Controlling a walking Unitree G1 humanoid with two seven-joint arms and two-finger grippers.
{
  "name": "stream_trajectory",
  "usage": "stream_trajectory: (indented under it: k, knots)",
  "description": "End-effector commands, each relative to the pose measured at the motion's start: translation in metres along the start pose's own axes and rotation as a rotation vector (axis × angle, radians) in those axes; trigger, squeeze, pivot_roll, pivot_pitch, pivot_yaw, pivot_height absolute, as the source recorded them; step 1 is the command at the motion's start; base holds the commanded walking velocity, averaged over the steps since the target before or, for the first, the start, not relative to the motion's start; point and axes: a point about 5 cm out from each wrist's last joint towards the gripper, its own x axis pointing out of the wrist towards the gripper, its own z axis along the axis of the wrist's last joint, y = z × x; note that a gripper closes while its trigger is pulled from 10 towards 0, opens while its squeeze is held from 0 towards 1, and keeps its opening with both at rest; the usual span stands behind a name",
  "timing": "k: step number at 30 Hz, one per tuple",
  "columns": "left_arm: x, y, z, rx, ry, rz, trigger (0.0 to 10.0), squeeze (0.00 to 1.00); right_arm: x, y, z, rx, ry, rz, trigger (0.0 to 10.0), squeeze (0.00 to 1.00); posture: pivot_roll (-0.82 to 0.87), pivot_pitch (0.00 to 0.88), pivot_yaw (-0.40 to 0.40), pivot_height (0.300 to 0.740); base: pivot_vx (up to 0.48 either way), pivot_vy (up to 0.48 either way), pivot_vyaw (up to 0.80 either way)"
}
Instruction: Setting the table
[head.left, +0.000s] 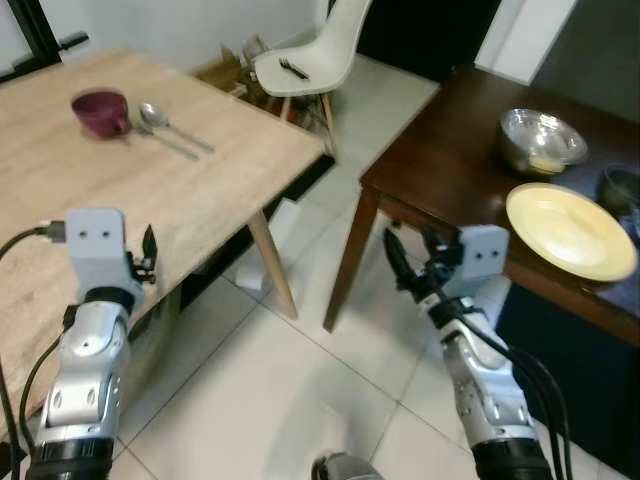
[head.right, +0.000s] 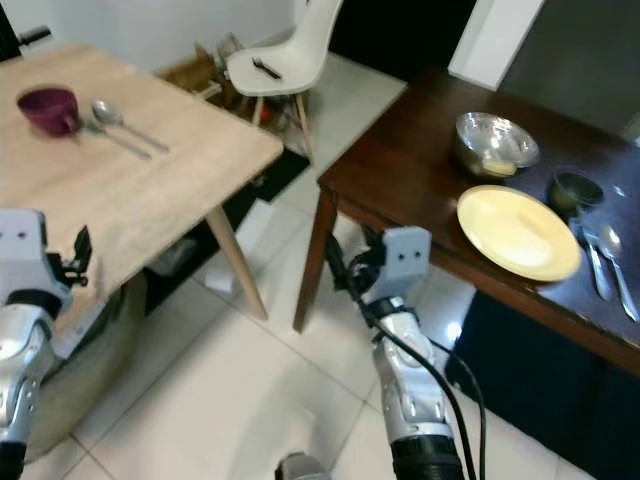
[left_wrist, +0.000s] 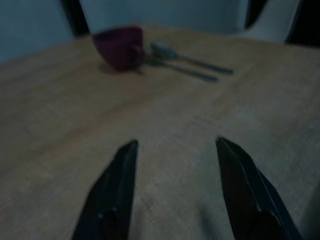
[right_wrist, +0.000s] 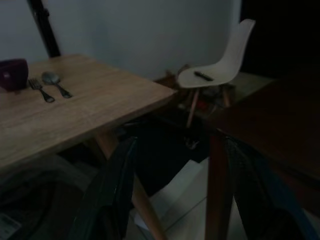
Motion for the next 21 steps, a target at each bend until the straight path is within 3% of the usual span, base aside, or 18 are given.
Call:
stream_trajectory:
  k: [1, 5, 14, 21]
  knots:
    - [-0.003, 0.005, -0.005, 0.016, 0.023, 0.015, 10.0, 0.0, 0.001, 0.005, 0.0, 0.022, -0.002, 0.012, 10.0, 0.0, -0.08, 0.034, -0.008, 0.74, 0.48, 0.0, 0.79]
    - [-0.003, 0.004, -0.001, 0.031, 0.001, 0.011, 10.0, 0.0, 0.002, 0.005, 0.002, 0.026, -0.007, 0.013, 10.0, 0.0, -0.08, 0.034, -0.008, 0.74, 0.48, 0.0, 0.72]
    - [-0.002, -0.002, 0.01, 0.06, -0.048, -0.016, 10.0, 0.0, 0.004, 0.009, 0.011, 0.061, -0.017, 0.067, 10.0, 0.0, -0.08, 0.038, -0.008, 0.74, 0.48, 0.0, 0.0]
    - [-0.002, -0.014, 0.015, 0.047, -0.065, -0.112, 10.0, 0.0, 0.008, -0.001, 0.016, 0.026, -0.038, -0.007, 10.0, 0.0, -0.08, 0.037, -0.006, 0.74, 0.48, 0.0, 0.0]
